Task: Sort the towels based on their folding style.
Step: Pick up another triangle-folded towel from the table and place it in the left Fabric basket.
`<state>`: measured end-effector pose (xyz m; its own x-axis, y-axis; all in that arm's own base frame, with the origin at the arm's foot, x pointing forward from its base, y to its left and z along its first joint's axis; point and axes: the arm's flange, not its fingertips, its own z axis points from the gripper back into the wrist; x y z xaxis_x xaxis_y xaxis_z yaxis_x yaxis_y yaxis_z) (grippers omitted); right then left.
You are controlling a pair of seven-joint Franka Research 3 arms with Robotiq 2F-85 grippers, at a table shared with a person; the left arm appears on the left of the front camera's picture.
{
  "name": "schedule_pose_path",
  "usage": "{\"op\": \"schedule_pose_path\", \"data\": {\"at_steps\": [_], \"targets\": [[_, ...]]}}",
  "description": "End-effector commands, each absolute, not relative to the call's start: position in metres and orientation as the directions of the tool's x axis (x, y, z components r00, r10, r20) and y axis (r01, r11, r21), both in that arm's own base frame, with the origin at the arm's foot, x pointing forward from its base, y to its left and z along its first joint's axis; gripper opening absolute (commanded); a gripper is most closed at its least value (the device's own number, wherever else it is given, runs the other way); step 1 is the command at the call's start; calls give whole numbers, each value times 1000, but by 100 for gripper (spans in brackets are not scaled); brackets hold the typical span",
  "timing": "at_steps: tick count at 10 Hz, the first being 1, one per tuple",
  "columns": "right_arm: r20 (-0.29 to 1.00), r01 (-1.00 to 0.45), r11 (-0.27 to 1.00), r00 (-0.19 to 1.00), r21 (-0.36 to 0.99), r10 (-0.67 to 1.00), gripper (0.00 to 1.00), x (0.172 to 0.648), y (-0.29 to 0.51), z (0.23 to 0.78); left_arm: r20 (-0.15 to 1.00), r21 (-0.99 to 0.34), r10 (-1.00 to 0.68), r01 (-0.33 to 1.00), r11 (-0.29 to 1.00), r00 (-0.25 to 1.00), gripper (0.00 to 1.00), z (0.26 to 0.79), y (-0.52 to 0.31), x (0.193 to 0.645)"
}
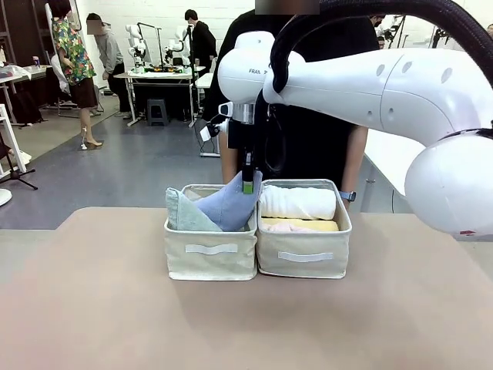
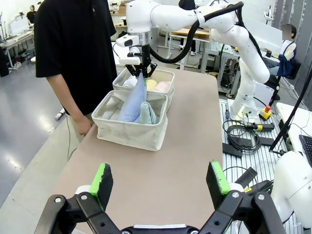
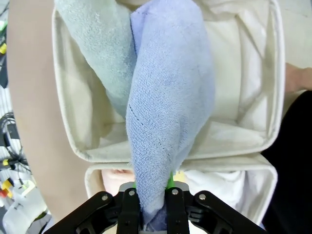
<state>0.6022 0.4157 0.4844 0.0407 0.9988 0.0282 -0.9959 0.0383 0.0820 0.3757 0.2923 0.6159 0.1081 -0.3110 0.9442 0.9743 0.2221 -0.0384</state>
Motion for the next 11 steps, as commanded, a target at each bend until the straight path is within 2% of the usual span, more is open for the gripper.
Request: {"op": "schedule_pose_path", "data": {"at_steps": [1, 5, 11], "targets": [[45, -990, 23, 29, 140, 999, 17, 613, 423, 481, 945, -49, -303, 970, 238, 122, 100, 618, 291, 374], [155, -986, -10, 17, 167, 988, 17, 626, 429, 461, 945, -49, -303, 970, 238, 122, 100, 618, 291, 374], [129, -980, -14, 12, 200, 992, 17, 630, 438, 439, 945, -49, -303, 970, 238, 122, 100, 618, 291, 374]]}}
